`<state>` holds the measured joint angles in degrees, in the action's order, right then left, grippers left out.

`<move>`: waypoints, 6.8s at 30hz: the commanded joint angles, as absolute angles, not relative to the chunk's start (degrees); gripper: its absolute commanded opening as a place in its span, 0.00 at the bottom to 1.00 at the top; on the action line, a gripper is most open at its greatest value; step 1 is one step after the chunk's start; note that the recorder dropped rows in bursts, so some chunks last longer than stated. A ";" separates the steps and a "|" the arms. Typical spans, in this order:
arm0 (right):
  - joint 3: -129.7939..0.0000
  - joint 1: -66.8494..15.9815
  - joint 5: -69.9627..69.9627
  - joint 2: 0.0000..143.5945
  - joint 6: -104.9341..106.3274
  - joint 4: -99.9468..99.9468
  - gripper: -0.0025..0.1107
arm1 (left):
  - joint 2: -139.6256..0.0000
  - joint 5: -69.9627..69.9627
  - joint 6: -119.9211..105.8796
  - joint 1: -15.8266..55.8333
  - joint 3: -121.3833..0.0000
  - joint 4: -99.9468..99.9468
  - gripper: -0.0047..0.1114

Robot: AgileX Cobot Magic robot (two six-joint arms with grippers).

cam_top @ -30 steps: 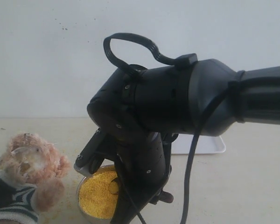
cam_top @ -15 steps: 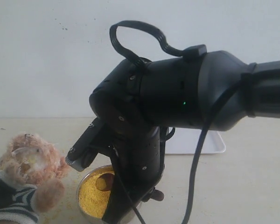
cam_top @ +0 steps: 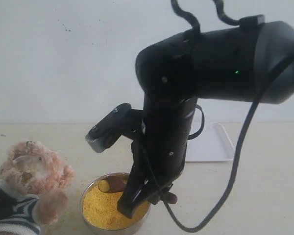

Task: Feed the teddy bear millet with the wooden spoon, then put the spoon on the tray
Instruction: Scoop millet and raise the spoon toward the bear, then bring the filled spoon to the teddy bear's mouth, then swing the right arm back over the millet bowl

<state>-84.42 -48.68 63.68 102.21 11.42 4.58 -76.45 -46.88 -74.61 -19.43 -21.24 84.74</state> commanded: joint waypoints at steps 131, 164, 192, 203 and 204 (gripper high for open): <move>-84.69 -73.26 58.42 106.65 -10.52 53.02 0.02 | -76.38 -49.44 -72.06 -19.41 -18.44 83.04 0.07; -84.69 -78.69 66.13 106.65 -18.52 62.87 0.02 | -76.38 -48.86 -72.06 -19.41 -18.44 83.63 0.07; -84.69 -51.27 69.57 95.98 7.87 19.32 0.02 | -76.38 -51.64 -74.22 -19.41 -18.44 93.62 0.07; -84.69 -50.83 66.00 102.74 11.29 26.62 0.02 | -76.38 -49.78 -77.60 -19.41 -18.44 97.67 0.07; -84.69 -50.83 66.52 103.76 12.39 26.94 0.02 | -76.38 -48.62 -77.60 -19.41 -18.44 98.42 0.07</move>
<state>-84.42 -51.29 66.81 101.74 10.56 24.59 -76.45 -49.54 -76.55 -19.43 -18.59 95.61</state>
